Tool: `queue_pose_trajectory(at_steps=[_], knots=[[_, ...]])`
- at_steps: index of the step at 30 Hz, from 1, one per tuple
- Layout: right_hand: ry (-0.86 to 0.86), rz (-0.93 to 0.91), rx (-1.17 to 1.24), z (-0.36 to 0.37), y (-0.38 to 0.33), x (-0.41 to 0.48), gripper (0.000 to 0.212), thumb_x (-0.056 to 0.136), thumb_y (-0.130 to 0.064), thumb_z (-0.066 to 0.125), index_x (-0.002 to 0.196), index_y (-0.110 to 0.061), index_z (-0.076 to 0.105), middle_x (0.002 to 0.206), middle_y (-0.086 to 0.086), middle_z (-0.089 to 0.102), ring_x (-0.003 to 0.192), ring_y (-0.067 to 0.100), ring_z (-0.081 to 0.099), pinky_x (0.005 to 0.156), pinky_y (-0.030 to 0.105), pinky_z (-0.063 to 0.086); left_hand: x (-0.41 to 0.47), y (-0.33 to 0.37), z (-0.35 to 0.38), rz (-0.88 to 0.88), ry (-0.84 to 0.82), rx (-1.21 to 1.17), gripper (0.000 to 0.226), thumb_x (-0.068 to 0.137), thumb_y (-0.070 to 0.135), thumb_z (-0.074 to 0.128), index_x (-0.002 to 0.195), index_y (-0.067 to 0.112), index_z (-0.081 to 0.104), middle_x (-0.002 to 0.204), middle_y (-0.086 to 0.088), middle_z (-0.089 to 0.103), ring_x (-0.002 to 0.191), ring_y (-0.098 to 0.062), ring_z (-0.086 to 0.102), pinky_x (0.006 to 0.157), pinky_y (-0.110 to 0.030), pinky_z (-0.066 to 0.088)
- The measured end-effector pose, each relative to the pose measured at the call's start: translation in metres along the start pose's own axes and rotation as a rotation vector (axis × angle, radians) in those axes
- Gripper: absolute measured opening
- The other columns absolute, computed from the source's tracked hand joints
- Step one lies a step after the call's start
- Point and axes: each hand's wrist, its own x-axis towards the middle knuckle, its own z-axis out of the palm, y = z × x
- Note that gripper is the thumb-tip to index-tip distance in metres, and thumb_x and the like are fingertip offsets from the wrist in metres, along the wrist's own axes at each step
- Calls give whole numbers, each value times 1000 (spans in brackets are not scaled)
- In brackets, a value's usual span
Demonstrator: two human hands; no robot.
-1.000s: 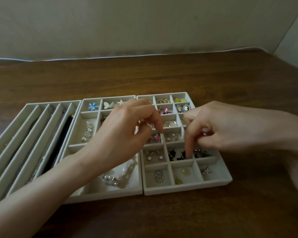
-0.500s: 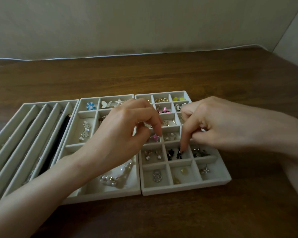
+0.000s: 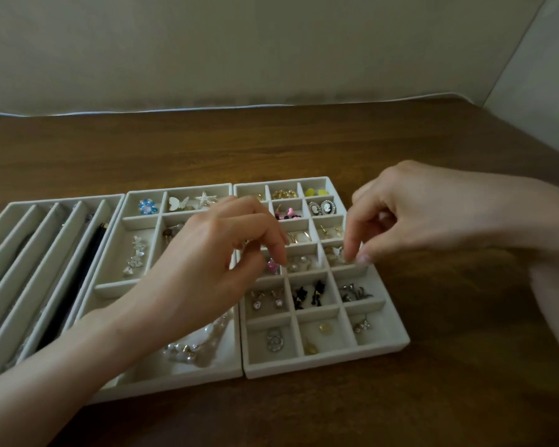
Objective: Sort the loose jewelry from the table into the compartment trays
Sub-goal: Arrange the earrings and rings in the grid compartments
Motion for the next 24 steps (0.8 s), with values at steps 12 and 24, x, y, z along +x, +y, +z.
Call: queue_pose_trajectory(at_steps=[12,24], knots=[[68,56,-140,32,-2,-9,7,83,-40,67,88,-36,63,82,-16,52,73,1,48,59,16,32,12,14,5,123,-135,79,26,84,25,43,91,29,68,107,16,53,106,-10,50,84,-22,39],[196,44,-169,39,-4,-19,21,89,-34,60,77,-36,43,75,-14,45,66,-1,42,58,13,31,35,14,17,135,-164,83,38,74,20,34,78,30,70,108,12,57,99,-3,46,81,-6,33]])
